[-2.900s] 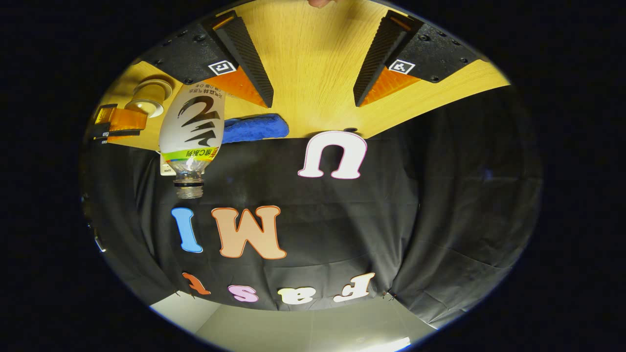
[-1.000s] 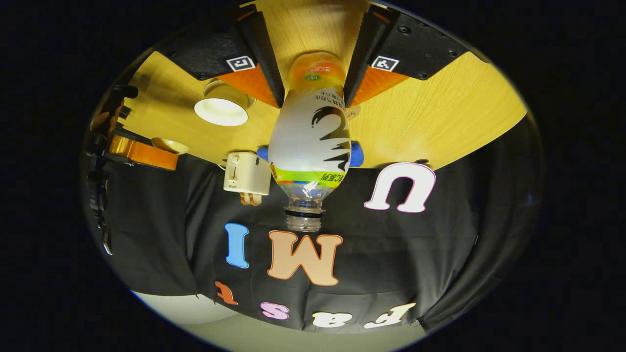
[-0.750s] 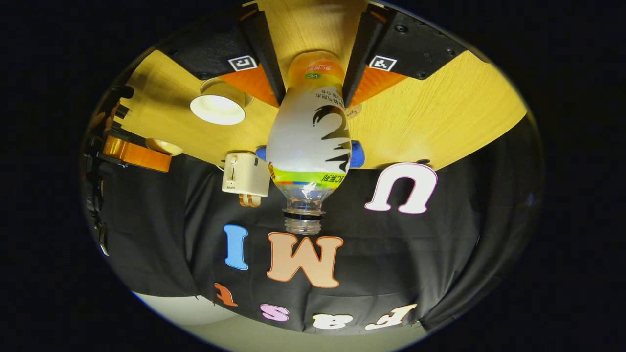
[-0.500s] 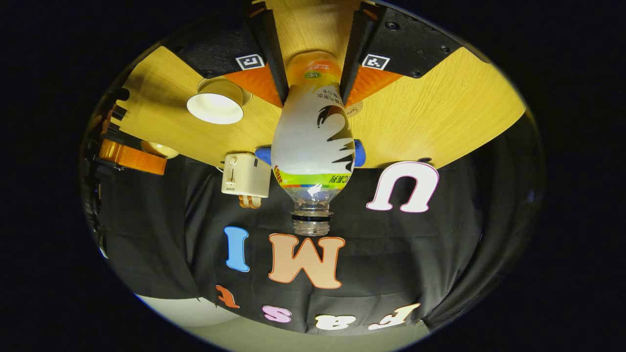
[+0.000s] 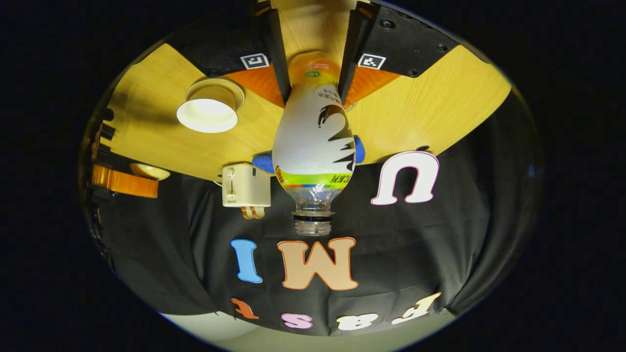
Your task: Open the teacup lid with one hand, grasp the water bottle and pour water into the teacup with the other hand; after pouring, place the water bottle on the coaster and then close the teacup lid.
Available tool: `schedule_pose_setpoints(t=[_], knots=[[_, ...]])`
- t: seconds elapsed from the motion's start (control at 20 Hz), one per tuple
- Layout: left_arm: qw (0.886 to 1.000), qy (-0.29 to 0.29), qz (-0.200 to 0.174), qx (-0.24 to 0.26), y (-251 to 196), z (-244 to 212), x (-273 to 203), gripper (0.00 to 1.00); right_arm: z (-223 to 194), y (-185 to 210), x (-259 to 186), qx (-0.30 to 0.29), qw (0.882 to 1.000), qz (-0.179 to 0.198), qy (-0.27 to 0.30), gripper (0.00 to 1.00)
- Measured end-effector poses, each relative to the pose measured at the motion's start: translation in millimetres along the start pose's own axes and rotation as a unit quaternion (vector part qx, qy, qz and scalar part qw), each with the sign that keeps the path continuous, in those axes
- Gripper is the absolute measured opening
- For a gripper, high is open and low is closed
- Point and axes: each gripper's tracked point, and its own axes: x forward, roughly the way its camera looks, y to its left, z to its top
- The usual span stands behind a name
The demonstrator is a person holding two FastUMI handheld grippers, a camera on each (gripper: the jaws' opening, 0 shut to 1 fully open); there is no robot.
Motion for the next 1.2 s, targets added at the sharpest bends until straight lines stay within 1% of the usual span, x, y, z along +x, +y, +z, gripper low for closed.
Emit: schedule_pose_setpoints(t=[0.1,0.25,0.35,0.4,0.55,0.6,0.75,0.8,0.85,1.0,1.2], knots=[[0.999,0.007,0.014,0.043,7.1,0.1,-0.1,0.51,1.2,-0.7,-0.5,0.001,1.0,0.0,-0.001,0.29],[0.996,0.015,0.01,0.085,2.3,2.1,-0.2,0.51,0.0,0.9,-0.8,0.012,1.0,0.006,0.002,0.3],[0.992,0.02,0.02,0.123,5.4,4.9,1.1,0.51,1.0,-0.5,-0.7,0.013,1.0,0.006,0.002,0.29],[0.988,0.025,0.032,0.149,9.8,6.3,3.1,0.51,2.2,-0.4,-1.2,0.011,1.0,0.006,0.001,0.29],[0.971,0.035,0.063,0.229,22.3,10.3,5.2,0.51,5.6,-1.5,-3.7,0.01,1.0,0.006,-0.003,0.3],[0.965,0.042,0.066,0.249,22.0,8.6,6.9,0.51,6.9,-3.0,-4.0,0.011,1.0,0.004,-0.005,0.3],[0.956,0.049,0.061,0.283,14.4,0.1,9.3,0.48,6.7,-7.7,-3.7,0.016,1.0,0.002,-0.004,0.29],[0.951,0.053,0.063,0.298,15.0,-2.1,10.7,0.47,6.6,-8.4,-3.8,0.019,1.0,0.002,-0.003,0.3],[0.944,0.054,0.068,0.317,16.0,0.0,11.3,0.48,7.1,-9.3,-3.7,0.021,1.0,0.001,-0.003,0.3],[0.919,0.057,0.084,0.381,18.4,3.2,11.8,0.48,9.4,-13.3,-4.7,0.019,1.0,-0.003,-0.005,0.31],[0.89,0.054,0.082,0.445,16.2,1.5,9.8,0.48,9.6,-12.8,-4.7,0.024,1.0,-0.001,-0.005,0.3]])
